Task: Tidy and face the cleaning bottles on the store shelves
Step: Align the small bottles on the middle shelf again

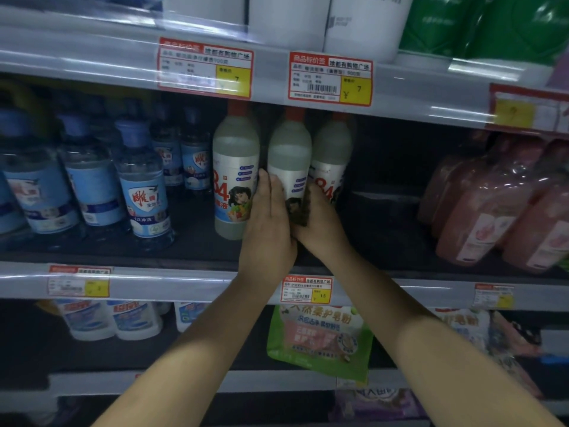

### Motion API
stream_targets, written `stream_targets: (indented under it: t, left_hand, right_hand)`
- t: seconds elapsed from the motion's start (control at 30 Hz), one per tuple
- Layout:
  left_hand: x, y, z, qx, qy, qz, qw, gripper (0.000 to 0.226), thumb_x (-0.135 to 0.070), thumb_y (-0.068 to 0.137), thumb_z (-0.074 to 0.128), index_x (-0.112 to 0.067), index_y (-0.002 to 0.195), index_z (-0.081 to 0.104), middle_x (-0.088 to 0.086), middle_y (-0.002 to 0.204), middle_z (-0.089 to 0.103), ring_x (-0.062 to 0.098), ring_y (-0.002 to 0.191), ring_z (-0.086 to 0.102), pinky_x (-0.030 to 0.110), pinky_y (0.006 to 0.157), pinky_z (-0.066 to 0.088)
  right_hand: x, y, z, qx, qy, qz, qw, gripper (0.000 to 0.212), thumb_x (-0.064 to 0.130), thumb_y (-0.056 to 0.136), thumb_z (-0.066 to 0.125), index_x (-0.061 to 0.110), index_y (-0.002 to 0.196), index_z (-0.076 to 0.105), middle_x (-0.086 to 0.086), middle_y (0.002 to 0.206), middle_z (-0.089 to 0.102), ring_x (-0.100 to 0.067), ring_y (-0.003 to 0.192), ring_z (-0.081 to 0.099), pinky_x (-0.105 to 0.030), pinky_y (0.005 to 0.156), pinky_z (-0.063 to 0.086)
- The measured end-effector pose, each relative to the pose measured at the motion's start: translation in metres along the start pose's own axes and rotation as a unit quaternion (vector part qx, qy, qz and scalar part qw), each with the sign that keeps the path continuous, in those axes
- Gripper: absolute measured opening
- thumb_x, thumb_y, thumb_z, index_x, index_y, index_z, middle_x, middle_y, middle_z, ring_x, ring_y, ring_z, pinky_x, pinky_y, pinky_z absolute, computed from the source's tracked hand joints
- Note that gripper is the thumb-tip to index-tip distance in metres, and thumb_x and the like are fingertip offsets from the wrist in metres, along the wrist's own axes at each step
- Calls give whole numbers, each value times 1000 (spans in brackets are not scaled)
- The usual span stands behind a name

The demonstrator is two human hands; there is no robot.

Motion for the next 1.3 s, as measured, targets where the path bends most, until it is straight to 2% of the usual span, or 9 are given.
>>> stream_targets:
  t: [0.27, 0.37, 0.43, 0.53, 0.67, 0.83, 0.97, 1.2, 1.3]
  left_hand:
    - [3, -3, -1, 9, -59, -20, 998, 74, 8, 80, 49, 2, 144, 13, 22, 152, 16, 28, 142, 14, 26, 112, 5]
    - [5, -3, -11, -24, -85, -22, 996, 71, 9, 75, 53, 3, 141, 26, 22, 144, 33, 30, 136, 28, 35, 114, 20]
    - [4, -5, -17, -46, -85, -16, 995, 67, 7, 73, 54, 3, 137, 33, 21, 135, 41, 31, 128, 36, 39, 111, 29]
    - [3, -7, -19, -60, -77, -17, 995, 65, 8, 71, 54, 4, 133, 37, 22, 129, 44, 32, 122, 41, 40, 107, 33]
    - [-1, -7, -16, -44, -77, -3, 996, 63, 6, 72, 54, 6, 132, 37, 23, 131, 40, 33, 123, 41, 42, 105, 38]
    - [-4, -8, -14, -34, -61, 5, 998, 67, 4, 75, 54, 7, 138, 29, 26, 143, 29, 32, 135, 26, 35, 111, 24]
    - [-3, -8, -12, -38, -50, 4, 998, 73, 5, 76, 53, 5, 142, 22, 24, 151, 16, 19, 139, 6, 33, 114, 12]
    - [-4, -8, -8, -40, -18, 19, 999, 73, 3, 75, 51, 9, 141, 20, 29, 149, 17, 25, 139, 8, 38, 115, 11]
    - [-4, -7, -8, -41, -2, 20, 999, 72, 3, 76, 52, 9, 140, 21, 29, 149, 18, 27, 140, 9, 38, 115, 11]
  right_hand:
    - [-13, 3, 7, 16, -6, 50, 999, 73, 58, 61, 68, 21, 121, 51, 6, 113, 65, -7, 107, 60, -38, 92, 51]
    - [-17, 0, 7, 38, 28, 79, 996, 50, 33, 69, 77, 21, 109, 50, 4, 111, 63, -9, 105, 60, -36, 94, 50]
    - [-18, -4, 8, 58, 65, 83, 993, 52, 17, 74, 76, 18, 119, 49, -1, 117, 62, -11, 109, 58, -34, 98, 47]
    - [-14, -2, 10, 61, 58, 68, 994, 55, 19, 75, 75, 16, 124, 51, -3, 121, 61, -9, 111, 56, -27, 97, 45]
    - [-14, 0, 7, 38, 22, 60, 997, 57, 31, 71, 75, 17, 123, 56, -3, 120, 62, -15, 112, 58, -34, 98, 47]
    - [-19, -2, 7, 36, 63, 72, 995, 54, 20, 75, 75, 18, 123, 50, -2, 116, 64, -13, 107, 61, -37, 95, 50]
    - [-14, -4, 10, 52, 69, 64, 994, 47, 14, 80, 71, 13, 122, 50, -4, 117, 64, -13, 107, 61, -33, 96, 49]
    - [-11, -3, 13, 63, 48, 49, 996, 46, 15, 85, 65, 12, 127, 47, -5, 123, 61, -14, 112, 58, -27, 97, 45]
    - [-11, -3, 14, 69, 55, 55, 995, 48, 14, 86, 63, 13, 131, 45, -3, 126, 58, -8, 112, 54, -17, 93, 41]
Point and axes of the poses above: each hand's wrist, its own y-axis towards the middle knuckle, its own z-axis out of the palm, x = y × z, the point moved 9 cm from there along y, towards the middle knuckle
